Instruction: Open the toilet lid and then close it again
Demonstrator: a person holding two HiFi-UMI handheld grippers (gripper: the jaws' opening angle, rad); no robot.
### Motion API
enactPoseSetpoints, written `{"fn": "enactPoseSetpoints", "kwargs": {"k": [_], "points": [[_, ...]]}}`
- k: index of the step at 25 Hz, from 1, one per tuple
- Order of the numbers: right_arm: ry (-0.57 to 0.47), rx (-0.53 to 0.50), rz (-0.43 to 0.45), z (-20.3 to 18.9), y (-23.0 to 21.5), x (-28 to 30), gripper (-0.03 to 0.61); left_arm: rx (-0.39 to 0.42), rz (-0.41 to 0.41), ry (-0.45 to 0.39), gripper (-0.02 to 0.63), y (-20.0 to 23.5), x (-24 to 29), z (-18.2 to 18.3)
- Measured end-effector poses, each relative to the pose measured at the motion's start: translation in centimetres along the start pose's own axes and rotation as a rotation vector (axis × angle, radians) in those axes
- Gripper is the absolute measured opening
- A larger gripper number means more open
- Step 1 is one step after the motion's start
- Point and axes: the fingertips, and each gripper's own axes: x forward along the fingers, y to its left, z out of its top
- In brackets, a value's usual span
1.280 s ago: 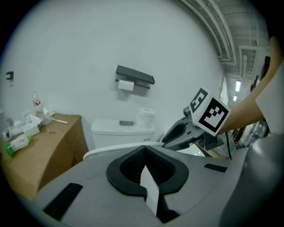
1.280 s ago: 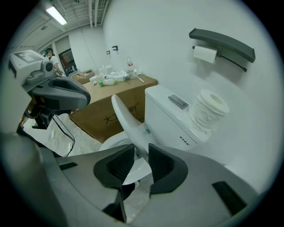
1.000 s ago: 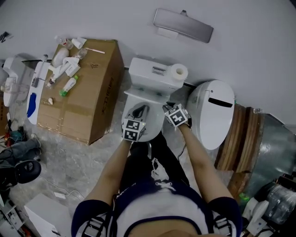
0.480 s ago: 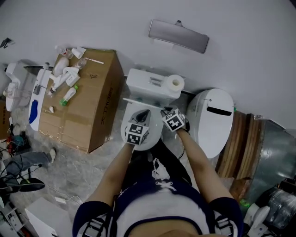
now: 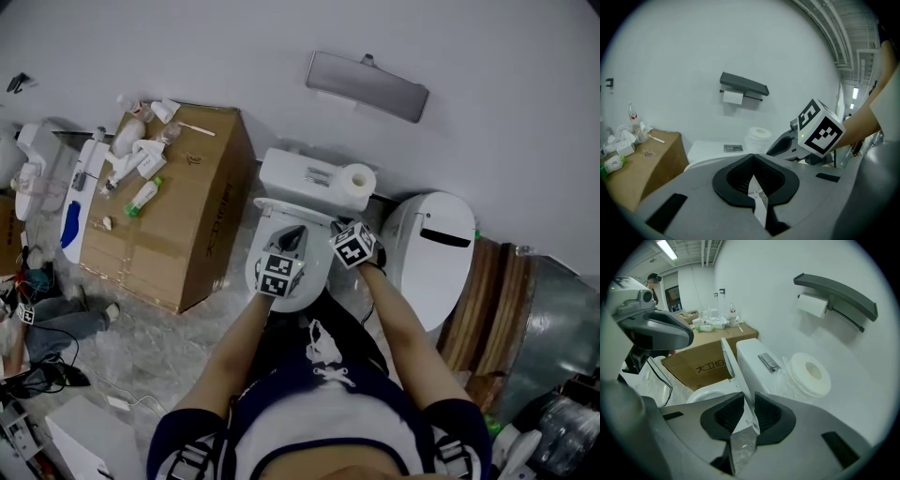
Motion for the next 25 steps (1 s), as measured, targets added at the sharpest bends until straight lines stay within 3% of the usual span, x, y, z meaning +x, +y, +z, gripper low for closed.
{"fn": "enactPoseSetpoints", "kwargs": {"k": [25], "points": [[0.041,0.019,-0.165,1.8,-4.9,2.1,0.060,-0.034,0.052,-0.042,0.006,1.8,0.0,2.4]]}}
